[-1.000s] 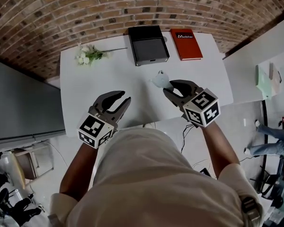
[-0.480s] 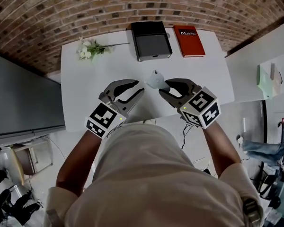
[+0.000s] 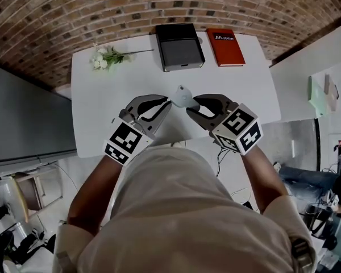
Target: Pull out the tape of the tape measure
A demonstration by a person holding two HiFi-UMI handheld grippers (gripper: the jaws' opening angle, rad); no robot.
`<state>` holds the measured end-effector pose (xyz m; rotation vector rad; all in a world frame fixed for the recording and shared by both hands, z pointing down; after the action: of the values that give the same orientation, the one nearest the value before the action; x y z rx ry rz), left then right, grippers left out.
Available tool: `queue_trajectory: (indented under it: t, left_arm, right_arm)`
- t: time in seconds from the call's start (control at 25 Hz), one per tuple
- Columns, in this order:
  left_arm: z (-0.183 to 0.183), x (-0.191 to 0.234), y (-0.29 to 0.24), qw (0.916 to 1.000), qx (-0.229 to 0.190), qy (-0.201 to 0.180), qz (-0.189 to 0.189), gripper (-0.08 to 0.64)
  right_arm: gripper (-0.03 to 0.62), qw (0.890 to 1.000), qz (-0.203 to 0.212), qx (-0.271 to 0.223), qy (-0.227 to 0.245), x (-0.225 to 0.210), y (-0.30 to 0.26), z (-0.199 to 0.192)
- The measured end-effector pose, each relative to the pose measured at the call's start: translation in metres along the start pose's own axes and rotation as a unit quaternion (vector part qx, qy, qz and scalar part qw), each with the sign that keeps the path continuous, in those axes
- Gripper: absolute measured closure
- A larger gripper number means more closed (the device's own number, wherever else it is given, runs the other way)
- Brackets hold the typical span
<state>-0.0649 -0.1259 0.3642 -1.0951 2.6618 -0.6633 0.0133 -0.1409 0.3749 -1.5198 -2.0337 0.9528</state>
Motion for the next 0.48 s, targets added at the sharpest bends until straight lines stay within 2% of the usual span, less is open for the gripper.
queue_trajectory:
  t: [0.48]
  left_arm:
    - [-0.0032,0.0013,0.0015,0.9999,0.004,0.006,0.007,0.534]
  right_arm:
    - [0.457,1.000,-0.016,-0.009,-0.002,-0.0017,-0.0027,-0.0017]
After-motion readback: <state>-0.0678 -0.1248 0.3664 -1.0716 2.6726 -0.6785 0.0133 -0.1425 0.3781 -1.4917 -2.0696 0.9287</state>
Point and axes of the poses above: the fingertips, and each gripper's own axes: y backward along the fingers, x to its left, z out of its top, the point moved 2 cm from there along y, backward along the fingers, and after that the axes turned 10 degrees about x, right-handed, at the moved point
